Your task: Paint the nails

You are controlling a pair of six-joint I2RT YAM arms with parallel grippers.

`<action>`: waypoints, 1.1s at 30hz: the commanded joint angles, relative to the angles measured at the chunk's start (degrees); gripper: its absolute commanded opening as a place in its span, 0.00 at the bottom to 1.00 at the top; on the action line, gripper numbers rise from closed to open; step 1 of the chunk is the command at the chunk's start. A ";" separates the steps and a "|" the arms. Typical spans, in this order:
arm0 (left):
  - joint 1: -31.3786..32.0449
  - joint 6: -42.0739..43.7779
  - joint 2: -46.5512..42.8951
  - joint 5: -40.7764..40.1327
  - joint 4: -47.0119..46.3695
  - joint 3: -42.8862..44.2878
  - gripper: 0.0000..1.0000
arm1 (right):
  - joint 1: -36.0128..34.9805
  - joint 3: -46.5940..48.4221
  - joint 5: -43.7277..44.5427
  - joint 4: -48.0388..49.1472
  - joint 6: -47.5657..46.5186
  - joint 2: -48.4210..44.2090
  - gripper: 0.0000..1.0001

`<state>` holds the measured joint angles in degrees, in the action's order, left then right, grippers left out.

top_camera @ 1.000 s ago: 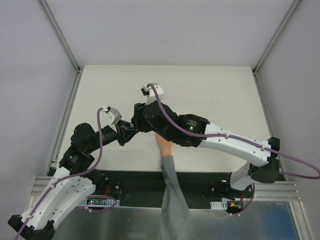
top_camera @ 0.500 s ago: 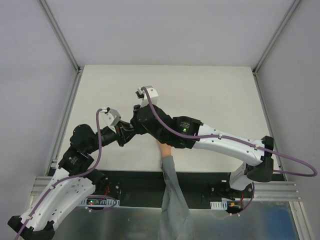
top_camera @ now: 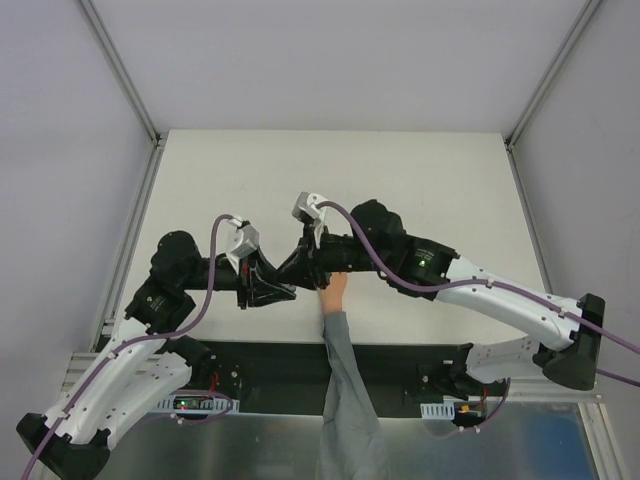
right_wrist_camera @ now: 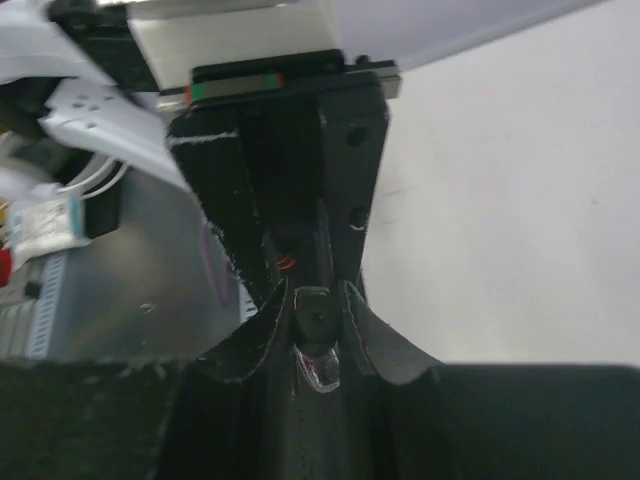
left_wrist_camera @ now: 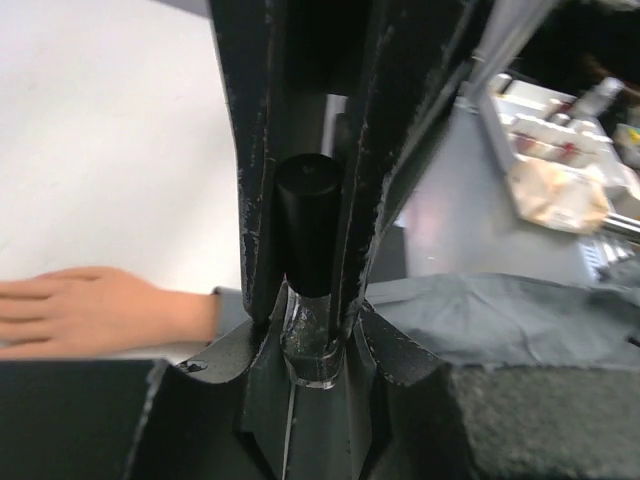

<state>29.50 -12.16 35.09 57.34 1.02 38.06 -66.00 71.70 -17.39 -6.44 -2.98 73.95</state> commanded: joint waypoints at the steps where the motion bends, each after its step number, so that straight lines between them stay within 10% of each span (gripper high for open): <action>1: -0.14 -8.04 -1.34 17.72 -11.03 4.47 0.00 | 1.22 -2.87 -28.39 4.13 -5.90 -1.96 0.00; 11: -0.14 -5.16 -7.66 4.31 -8.85 2.28 0.00 | 1.49 -5.26 -17.98 8.73 2.70 -5.84 0.02; 15: -0.14 -0.15 -8.90 -7.38 -4.63 2.80 0.00 | 0.79 1.57 7.82 -2.76 7.45 -5.75 0.52; 22: -0.14 6.09 -5.65 -16.11 -1.28 2.28 0.00 | -2.29 7.56 23.79 -9.37 10.46 -6.63 0.78; 33: -0.14 5.93 -9.25 -29.92 -1.28 -1.41 0.00 | -8.88 17.50 45.40 -13.87 13.71 4.88 0.66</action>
<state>29.54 -6.94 26.87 32.99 1.34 37.50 -72.84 87.20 17.30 -20.01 8.51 74.87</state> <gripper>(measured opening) 0.215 0.685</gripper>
